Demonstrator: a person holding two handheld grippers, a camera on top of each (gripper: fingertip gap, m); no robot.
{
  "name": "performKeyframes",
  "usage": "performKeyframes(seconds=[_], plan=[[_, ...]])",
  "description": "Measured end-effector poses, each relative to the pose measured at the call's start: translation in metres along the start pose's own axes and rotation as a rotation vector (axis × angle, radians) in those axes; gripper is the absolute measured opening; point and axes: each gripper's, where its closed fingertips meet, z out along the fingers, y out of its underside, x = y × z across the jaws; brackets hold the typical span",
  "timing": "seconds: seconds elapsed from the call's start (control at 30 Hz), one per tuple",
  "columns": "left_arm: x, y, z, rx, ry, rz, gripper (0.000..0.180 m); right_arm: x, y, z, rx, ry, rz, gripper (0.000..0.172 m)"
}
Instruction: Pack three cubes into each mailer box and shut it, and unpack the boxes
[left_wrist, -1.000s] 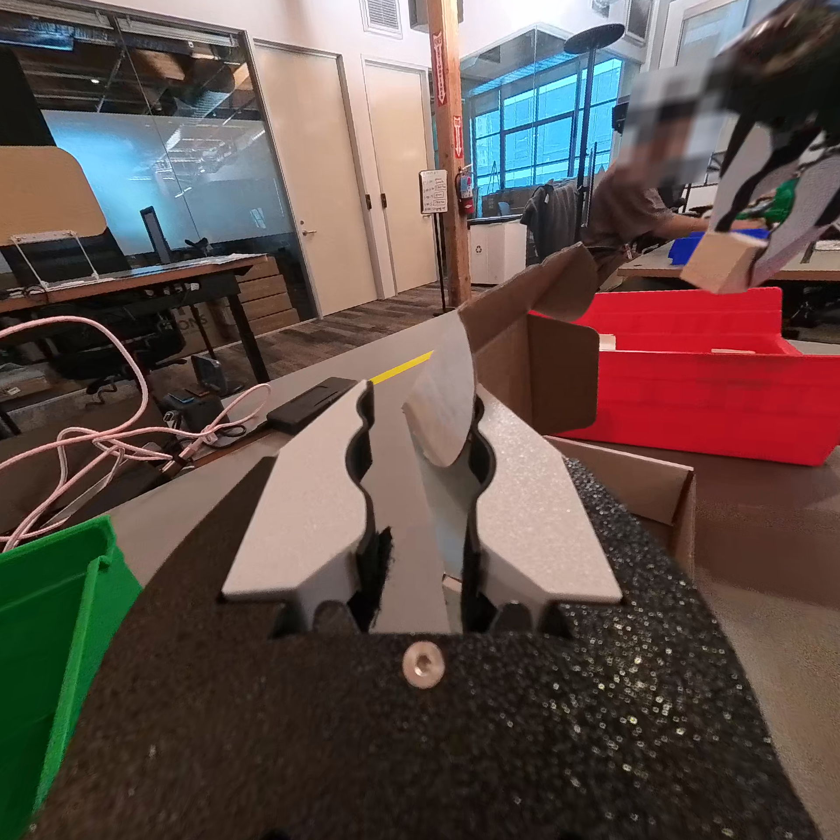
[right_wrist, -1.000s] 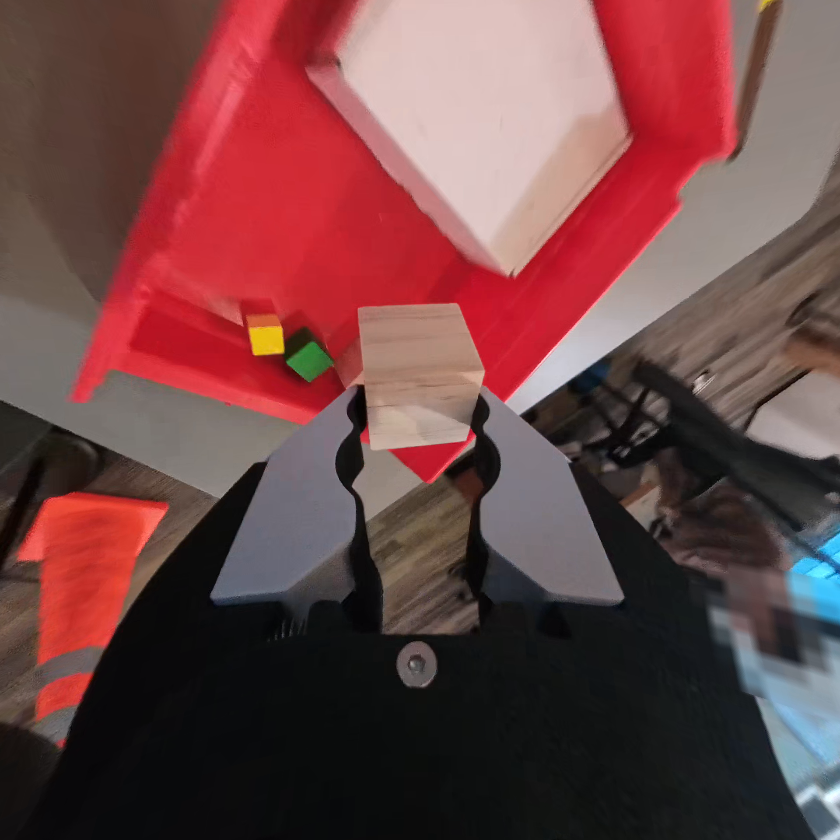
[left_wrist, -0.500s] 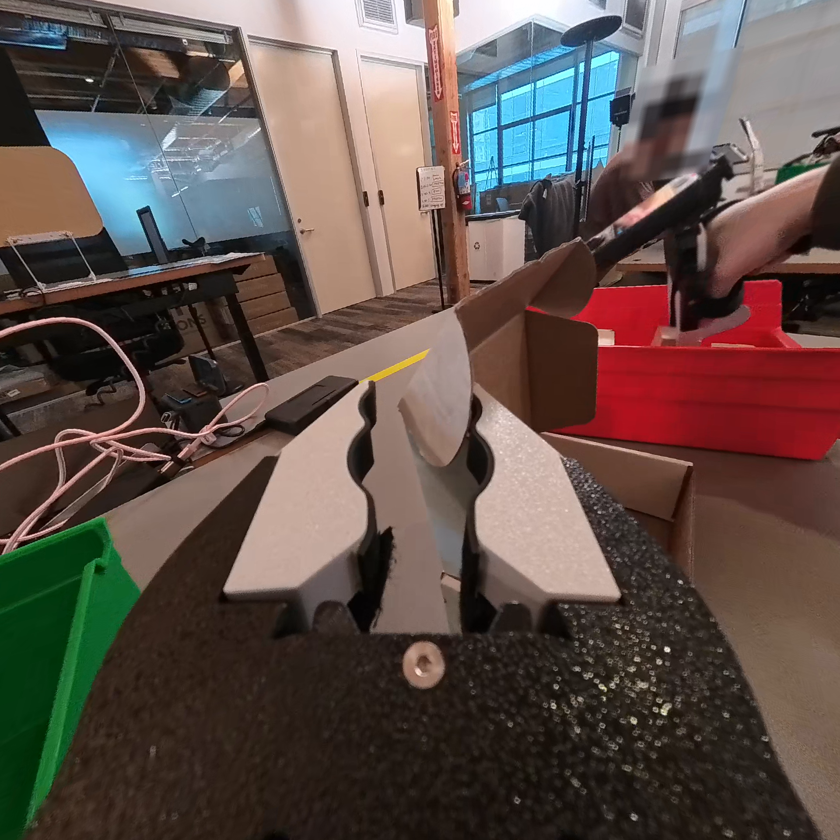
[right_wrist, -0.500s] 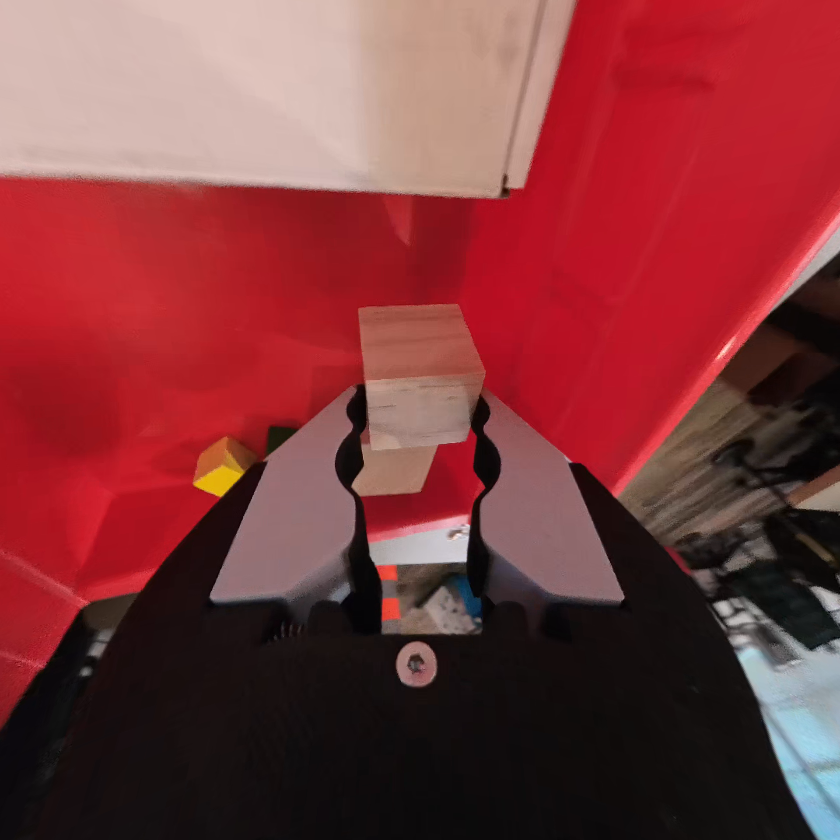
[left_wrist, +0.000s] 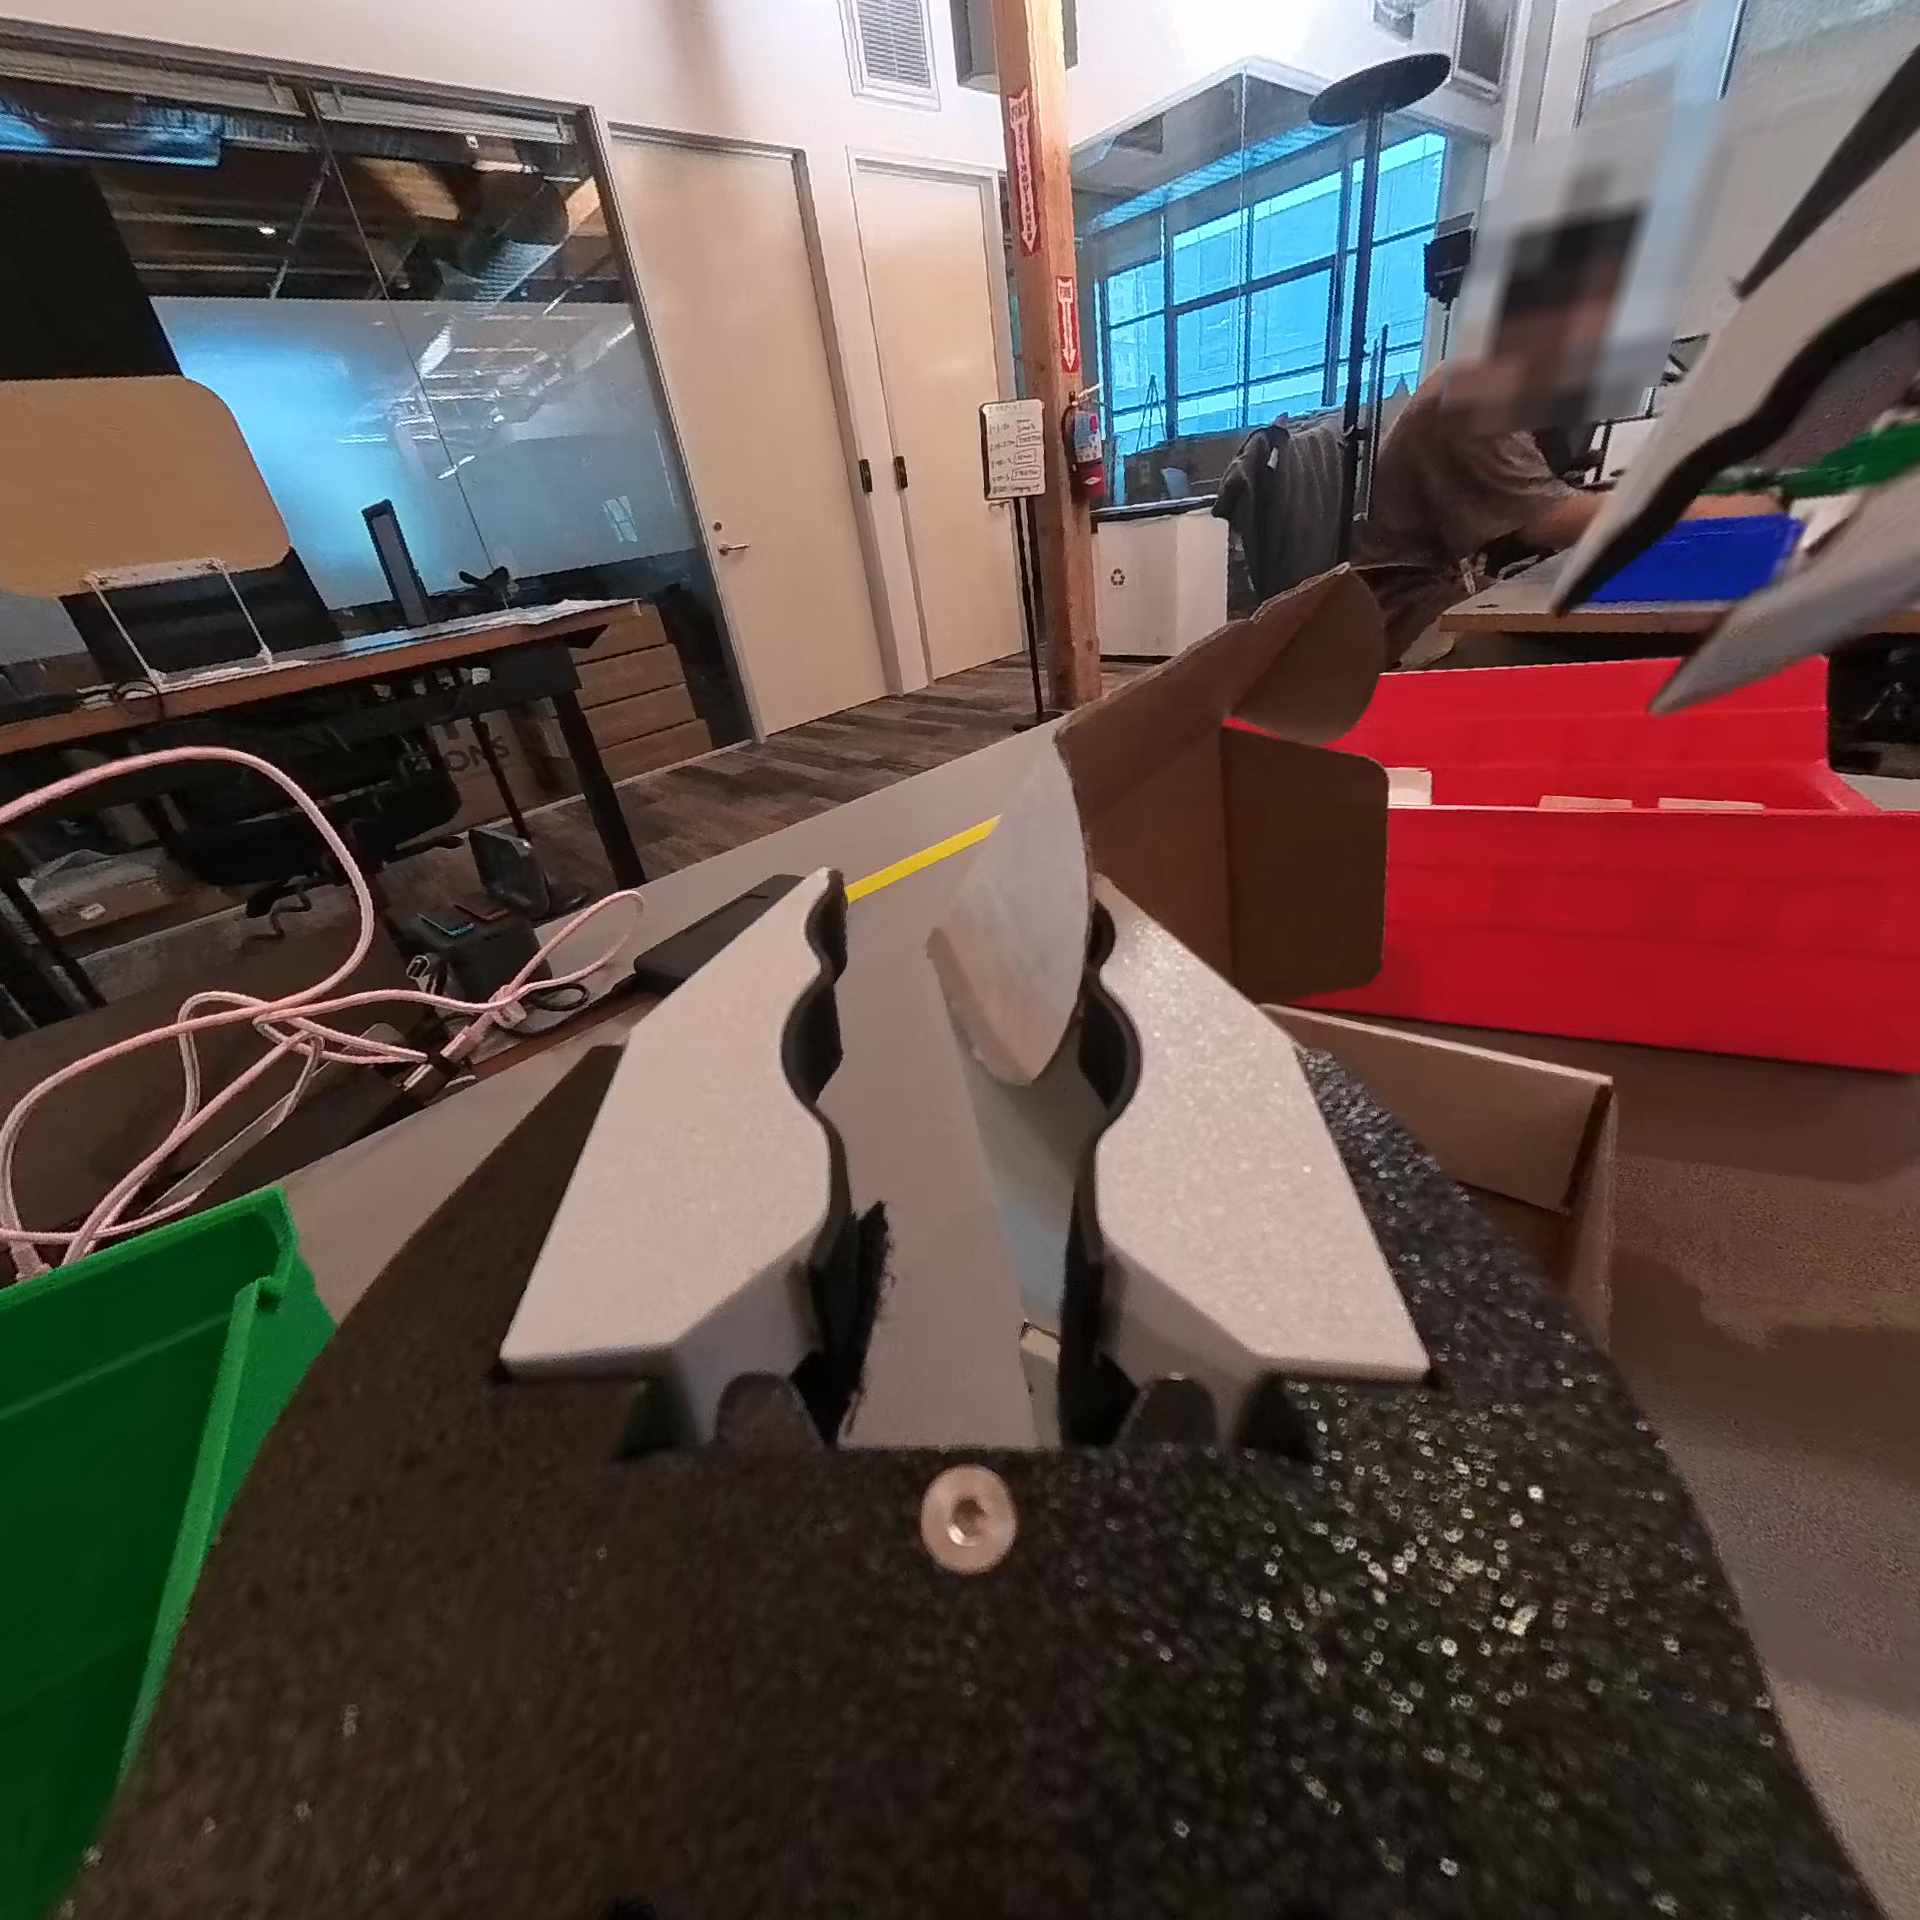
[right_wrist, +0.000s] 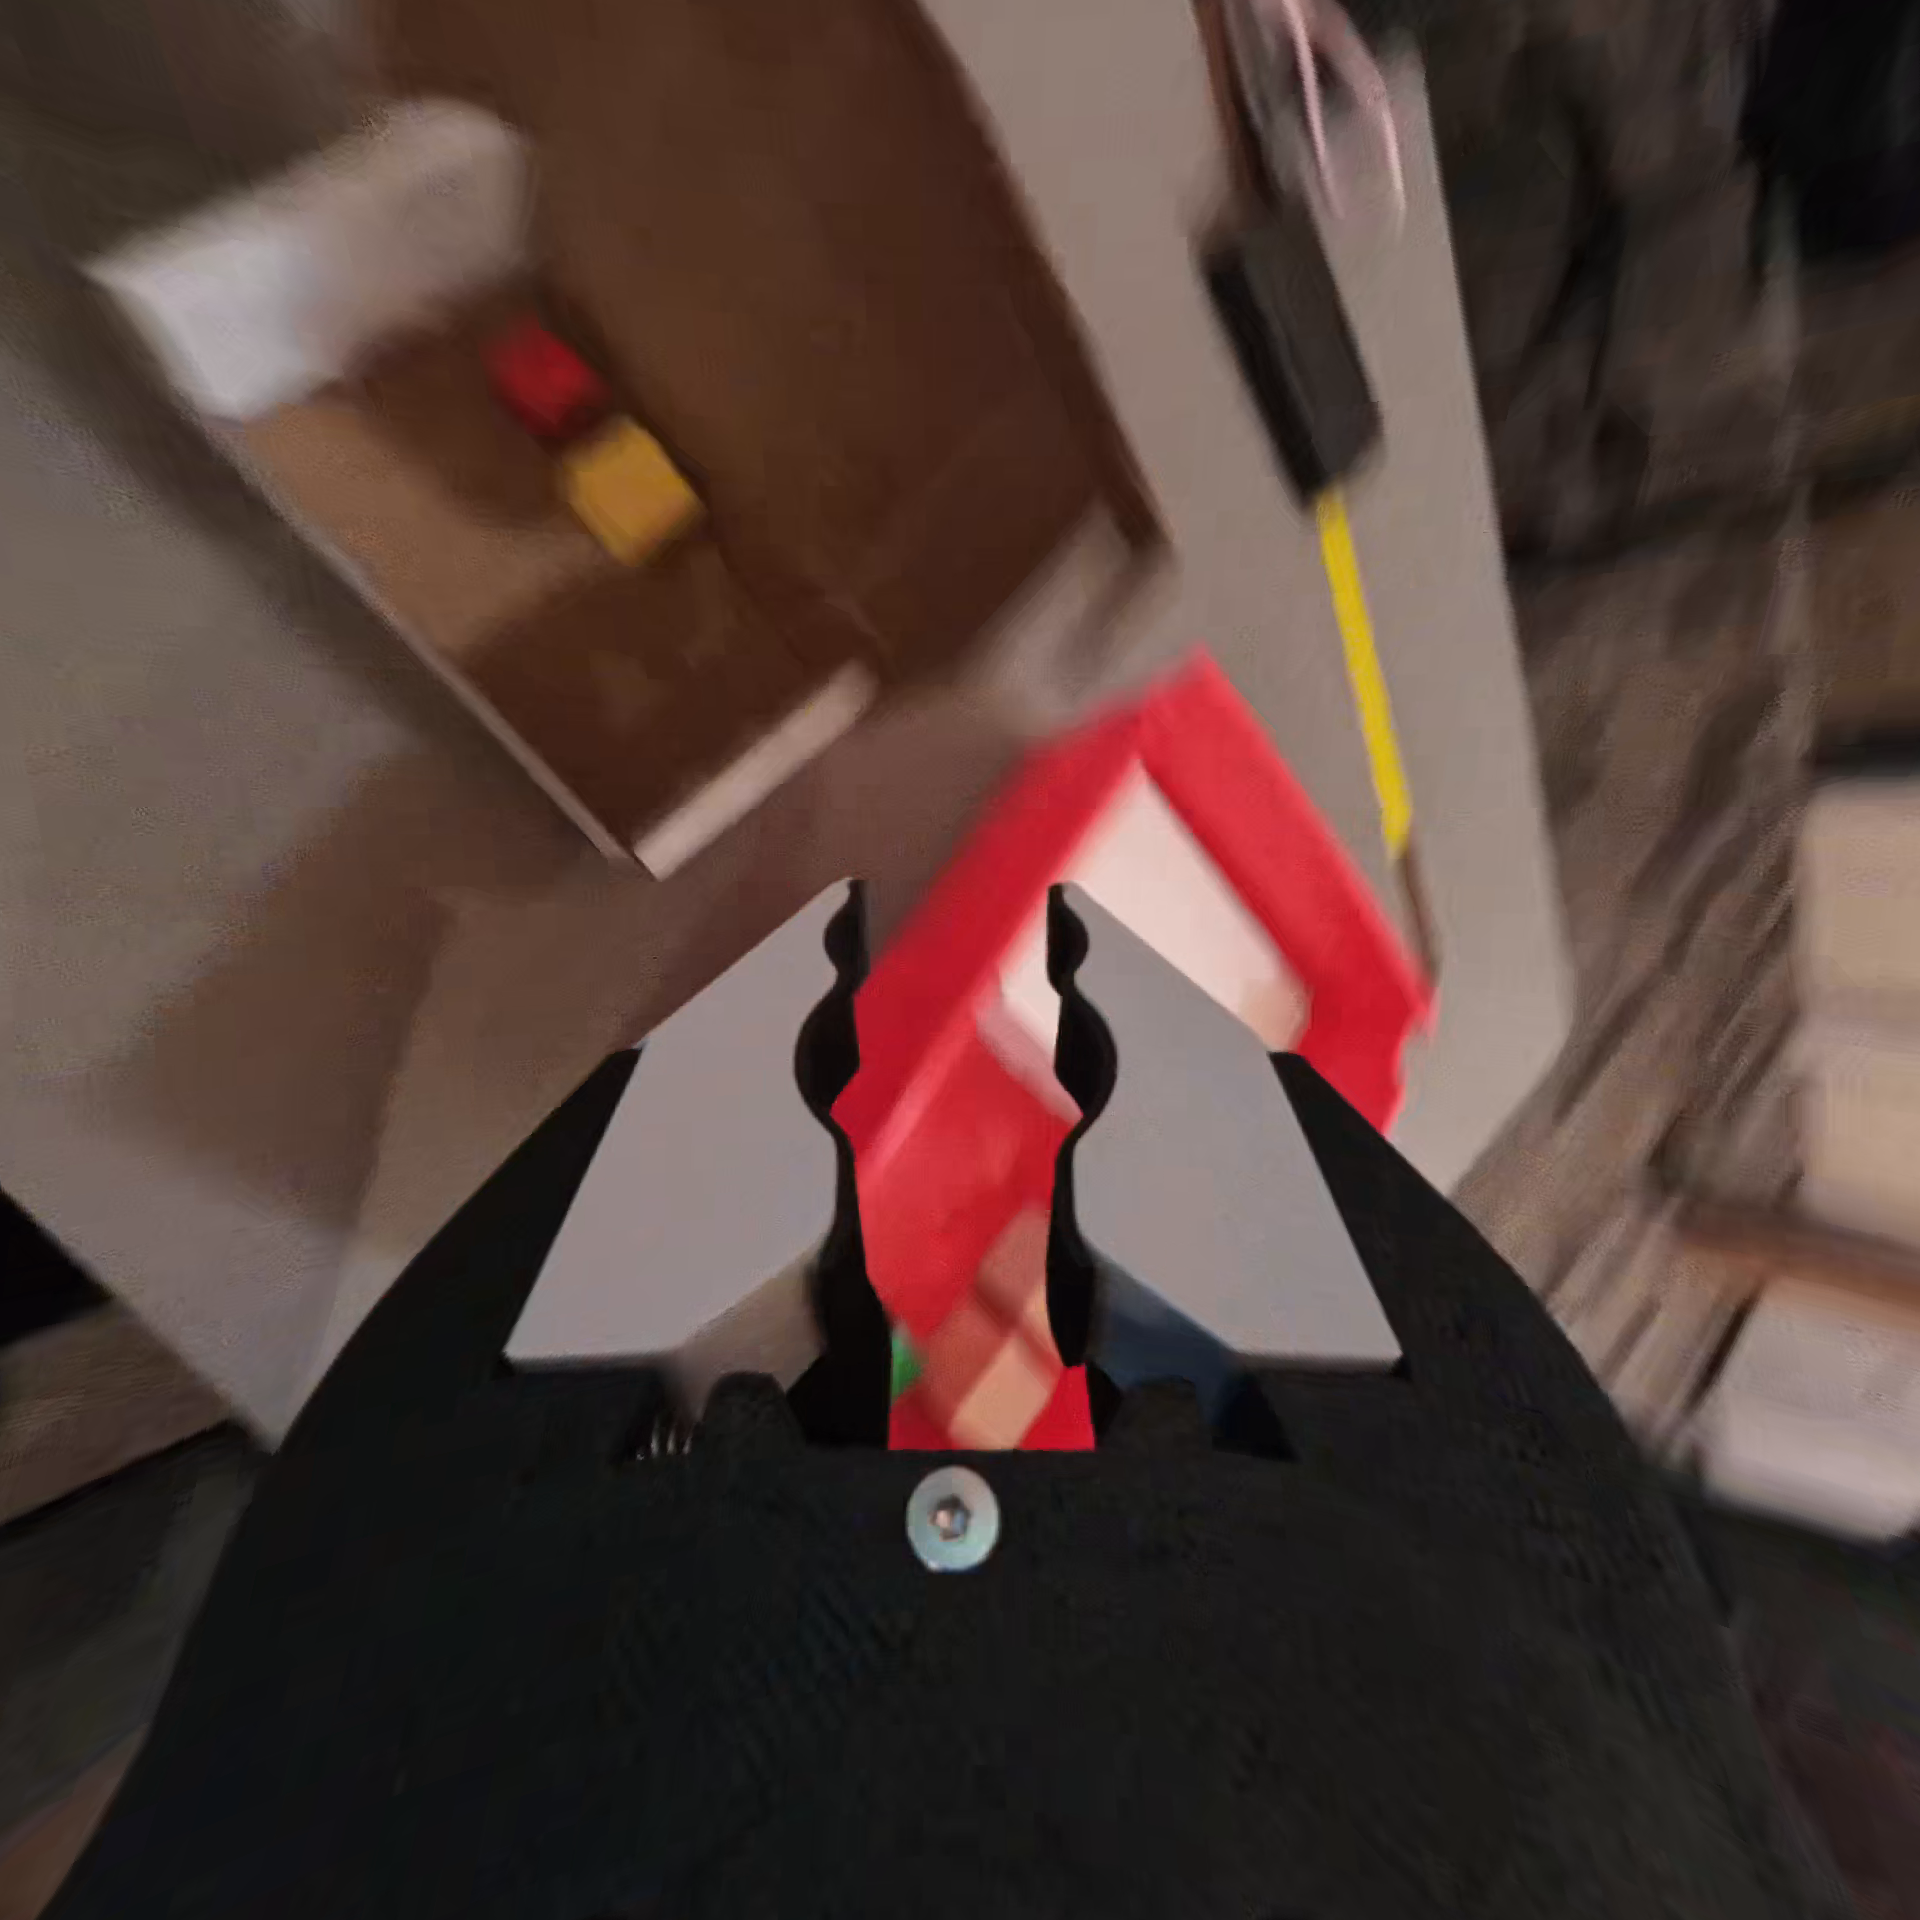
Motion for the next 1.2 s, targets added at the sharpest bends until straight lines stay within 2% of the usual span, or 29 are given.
performKeyframes(seconds=[0.03,0.1,0.2,0.37,0.53,0.6,0.67,0.77,0.93,0.97,1.03,1.1,1.2], plan=[[0.0,0.001,0.0,-0.004,-0.001,0.002,0.042,-0.021,-0.025,0.006,0.07,-0.016,-0.134,0.044],[0.0,0.004,0.001,-0.007,-0.001,0.001,0.042,-0.058,-0.053,0.025,0.113,-0.05,-0.349,0.038],[-0.001,0.004,0.002,-0.003,-0.002,-0.013,0.041,-0.085,-0.066,0.065,0.075,-0.08,-0.531,0.036],[-0.006,0.001,0.001,0.008,-0.003,-0.063,0.045,-0.097,-0.057,0.117,-0.038,-0.205,-0.594,0.043],[-0.007,0.002,0.001,0.0,-0.018,-0.028,0.046,-0.106,-0.05,0.143,-0.103,-0.32,-0.576,0.05],[-0.011,0.003,0.001,-0.008,-0.045,-0.019,0.04,-0.107,-0.046,0.15,-0.126,-0.346,-0.57,0.053],[-0.017,0.004,0.001,-0.017,-0.07,-0.028,0.035,-0.108,-0.046,0.152,-0.139,-0.371,-0.531,0.051],[-0.017,0.002,0.0,0.003,-0.042,-0.071,0.043,-0.107,-0.048,0.154,-0.124,-0.384,-0.504,0.05],[-0.019,0.002,0.0,0.004,-0.054,-0.067,0.043,-0.109,-0.047,0.154,-0.124,-0.409,-0.506,0.042],[-0.019,0.003,0.0,0.004,-0.052,-0.067,0.044,-0.109,-0.046,0.154,-0.127,-0.405,-0.518,0.03],[-0.019,0.003,0.0,0.003,-0.053,-0.068,0.044,-0.107,-0.044,0.153,-0.135,-0.394,-0.541,0.03],[-0.019,0.002,-0.001,0.007,-0.05,-0.07,0.044,-0.104,-0.045,0.145,-0.125,-0.371,-0.554,0.029],[-0.017,0.0,-0.001,0.013,-0.047,-0.064,0.044,-0.098,-0.049,0.115,-0.088,-0.354,-0.531,0.028]])
